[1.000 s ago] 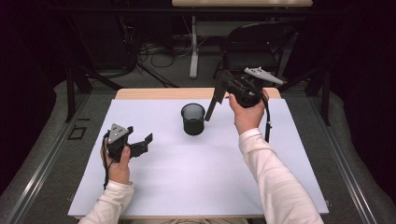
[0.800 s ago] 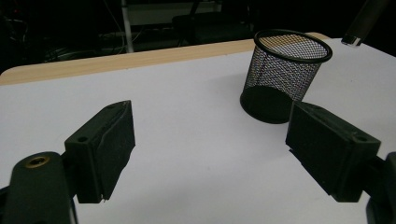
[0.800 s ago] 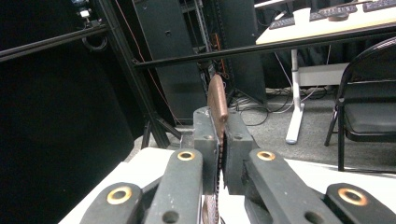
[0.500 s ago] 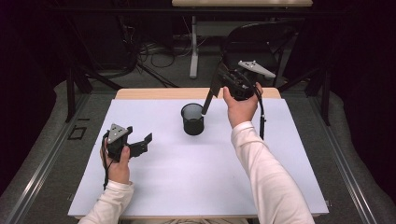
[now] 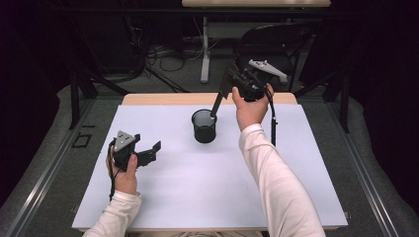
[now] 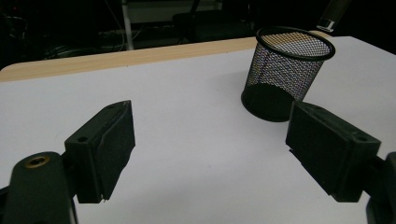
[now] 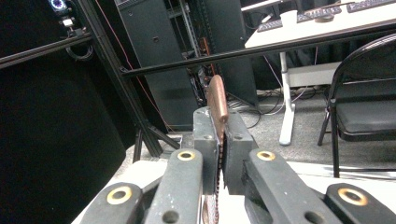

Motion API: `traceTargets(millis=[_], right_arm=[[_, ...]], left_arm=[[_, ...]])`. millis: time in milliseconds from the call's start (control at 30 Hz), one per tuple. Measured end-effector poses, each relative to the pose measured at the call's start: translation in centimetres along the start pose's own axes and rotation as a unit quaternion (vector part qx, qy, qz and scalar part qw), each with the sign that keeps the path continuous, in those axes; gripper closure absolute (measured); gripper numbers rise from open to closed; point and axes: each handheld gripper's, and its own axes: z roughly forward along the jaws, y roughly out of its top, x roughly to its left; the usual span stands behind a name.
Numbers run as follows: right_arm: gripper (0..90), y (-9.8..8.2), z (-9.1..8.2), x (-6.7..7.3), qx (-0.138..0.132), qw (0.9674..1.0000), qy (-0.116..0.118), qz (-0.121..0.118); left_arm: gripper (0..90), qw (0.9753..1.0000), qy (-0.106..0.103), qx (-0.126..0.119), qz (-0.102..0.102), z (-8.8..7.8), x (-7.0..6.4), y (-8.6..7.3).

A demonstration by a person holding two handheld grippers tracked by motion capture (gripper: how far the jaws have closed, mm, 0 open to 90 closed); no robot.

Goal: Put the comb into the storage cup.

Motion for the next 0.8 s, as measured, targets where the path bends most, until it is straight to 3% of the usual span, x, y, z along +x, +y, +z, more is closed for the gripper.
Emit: traceTargets(millis=[800], right_arm=[[87.0,-1.7,2.4,0.8,0.014,0.9998,-0.007,0.011]], left_arm=[[15.7,1.0,0.002,0.0,-0.004,0.0,0.2,-0.1]])
